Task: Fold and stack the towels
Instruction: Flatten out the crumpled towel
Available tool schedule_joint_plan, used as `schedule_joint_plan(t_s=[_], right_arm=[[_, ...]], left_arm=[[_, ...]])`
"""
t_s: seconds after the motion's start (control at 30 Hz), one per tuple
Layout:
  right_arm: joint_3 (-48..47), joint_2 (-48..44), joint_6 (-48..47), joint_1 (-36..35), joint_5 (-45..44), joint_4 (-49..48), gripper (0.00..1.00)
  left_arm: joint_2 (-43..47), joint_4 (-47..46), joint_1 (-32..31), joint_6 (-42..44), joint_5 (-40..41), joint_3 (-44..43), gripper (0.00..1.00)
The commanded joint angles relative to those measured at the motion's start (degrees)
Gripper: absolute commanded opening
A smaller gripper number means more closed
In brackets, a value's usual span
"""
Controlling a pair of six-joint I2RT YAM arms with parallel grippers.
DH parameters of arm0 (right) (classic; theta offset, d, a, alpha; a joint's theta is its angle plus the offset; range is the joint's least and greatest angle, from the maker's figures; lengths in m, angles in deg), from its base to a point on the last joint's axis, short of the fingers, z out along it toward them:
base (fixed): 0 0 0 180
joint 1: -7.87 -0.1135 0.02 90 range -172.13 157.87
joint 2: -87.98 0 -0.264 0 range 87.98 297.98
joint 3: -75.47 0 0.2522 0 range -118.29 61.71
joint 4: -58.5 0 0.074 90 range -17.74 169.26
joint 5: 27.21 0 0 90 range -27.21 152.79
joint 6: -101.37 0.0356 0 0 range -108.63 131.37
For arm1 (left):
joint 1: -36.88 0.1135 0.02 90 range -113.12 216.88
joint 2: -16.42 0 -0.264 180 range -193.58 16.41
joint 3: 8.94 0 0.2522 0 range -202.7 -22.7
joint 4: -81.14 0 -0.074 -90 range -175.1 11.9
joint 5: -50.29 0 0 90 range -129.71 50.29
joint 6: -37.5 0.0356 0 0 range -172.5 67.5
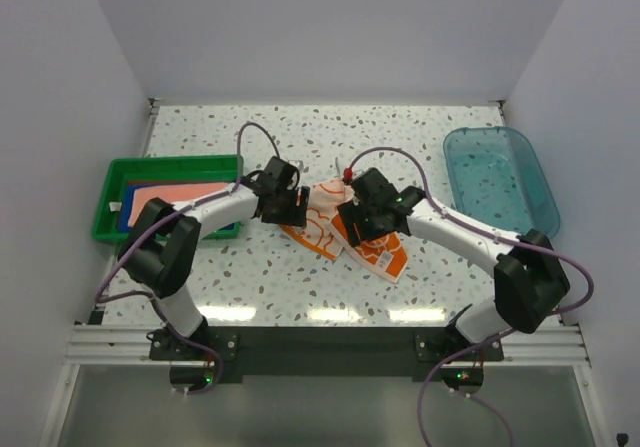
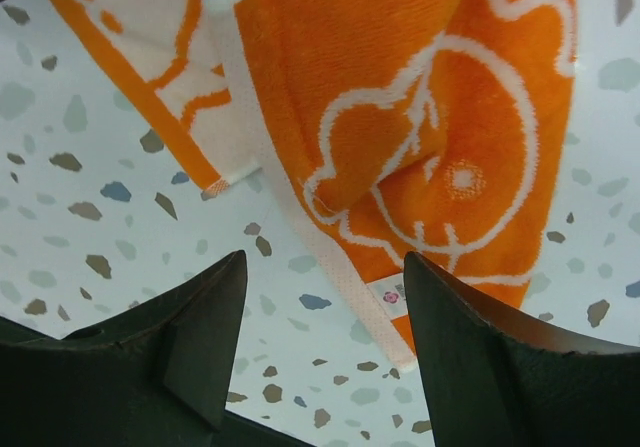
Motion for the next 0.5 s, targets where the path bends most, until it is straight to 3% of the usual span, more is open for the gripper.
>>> schedule_joint_plan(t_s=[0.0,0.33,0.47], right_arm=[[-0.97,3.05,-5.82,-1.74,3.03,0.31,0.67],[2.55,10.87,-6.79,-2.36,-0.23,-2.06,0.64],[3.78,13.77,-6.62,-2.36,-0.05,-3.73,0.54]], left_arm=[[-2.19,-2.69,-1.56,-3.11,3.45,-2.27,0.73],[-8.53,0.56,-2.09,-3.99,11.79,-3.76,0.66],[-9.58,0.92,-2.0,-3.64,12.5,-4.99,0.64]])
